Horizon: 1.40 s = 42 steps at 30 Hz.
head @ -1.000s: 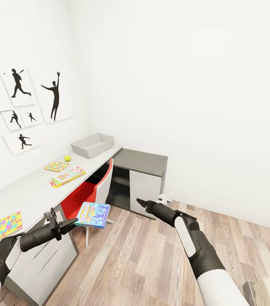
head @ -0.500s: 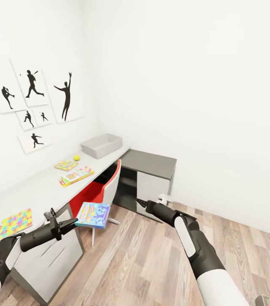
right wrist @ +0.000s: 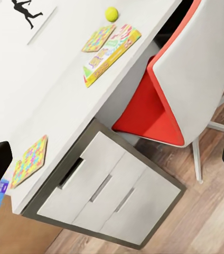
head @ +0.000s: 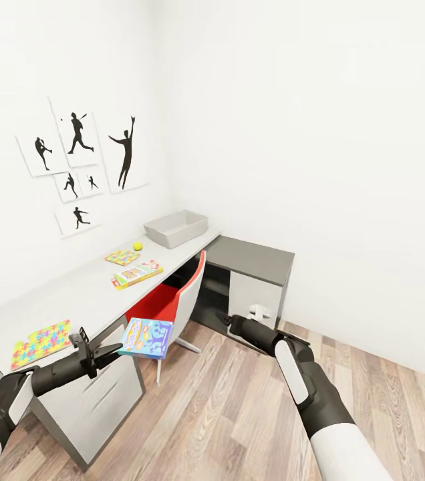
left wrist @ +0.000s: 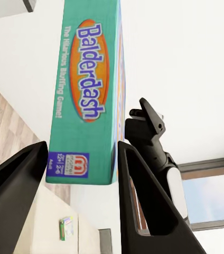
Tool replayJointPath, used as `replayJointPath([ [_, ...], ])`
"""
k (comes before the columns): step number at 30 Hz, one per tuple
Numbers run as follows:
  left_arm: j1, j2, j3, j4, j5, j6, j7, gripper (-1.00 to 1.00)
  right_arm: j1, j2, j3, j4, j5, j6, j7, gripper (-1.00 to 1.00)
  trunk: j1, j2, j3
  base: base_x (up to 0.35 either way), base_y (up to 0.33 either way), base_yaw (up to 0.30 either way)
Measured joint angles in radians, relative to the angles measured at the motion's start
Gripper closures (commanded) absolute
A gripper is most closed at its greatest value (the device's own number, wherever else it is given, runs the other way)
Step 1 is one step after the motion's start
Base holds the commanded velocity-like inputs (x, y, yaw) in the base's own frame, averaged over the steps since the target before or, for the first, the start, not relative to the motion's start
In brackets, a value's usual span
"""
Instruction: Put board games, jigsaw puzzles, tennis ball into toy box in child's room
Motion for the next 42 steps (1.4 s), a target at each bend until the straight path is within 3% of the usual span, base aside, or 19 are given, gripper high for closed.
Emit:
replayJointPath([
  [29,-0.001,-0.002,-0.009,0.003,-0.005,0.006,0.004,1.0,0.0,0.01,0.009,0.003,0.002,0.017,-0.004,-1.0,0.0,0.0,0.0,0.0,0.0,0.0],
  [31,-0.002,-0.001,-0.006,0.003,-0.007,0.011,0.008,1.0,0.0,0.015,0.01,0.002,-0.003,0.034,-0.004,-1.0,0.0,0.0,0.0,0.0,0.0,0.0],
  [34,-0.014,0.001,-0.003,0.002,-0.005,0.023,0.01,1.0,-0.014,0.021,0.011,-0.015,-0.008,0.145,-0.005,-1.0,0.0,0.0,0.0,0.0,0.0,0.0],
  [36,-0.053,0.004,-0.002,0.002,0.001,0.032,0.01,1.0,-0.05,0.031,0.011,-0.048,-0.012,0.231,-0.013,-1.0,0.0,0.0,0.0,0.0,0.0,0.0],
  [39,-0.113,0.007,-0.001,0.005,0.002,0.036,0.011,1.0,-0.114,0.038,0.009,-0.068,-0.014,0.299,-0.059,-1.0,0.0,0.0,0.0,0.0,0.0,0.0],
  [42,-0.18,0.007,-0.001,0.009,0.004,0.039,0.012,1.0,-0.191,0.038,0.007,-0.067,-0.021,0.328,-0.154,-1.0,0.0,0.0,0.0,0.0,0.0,0.0],
])
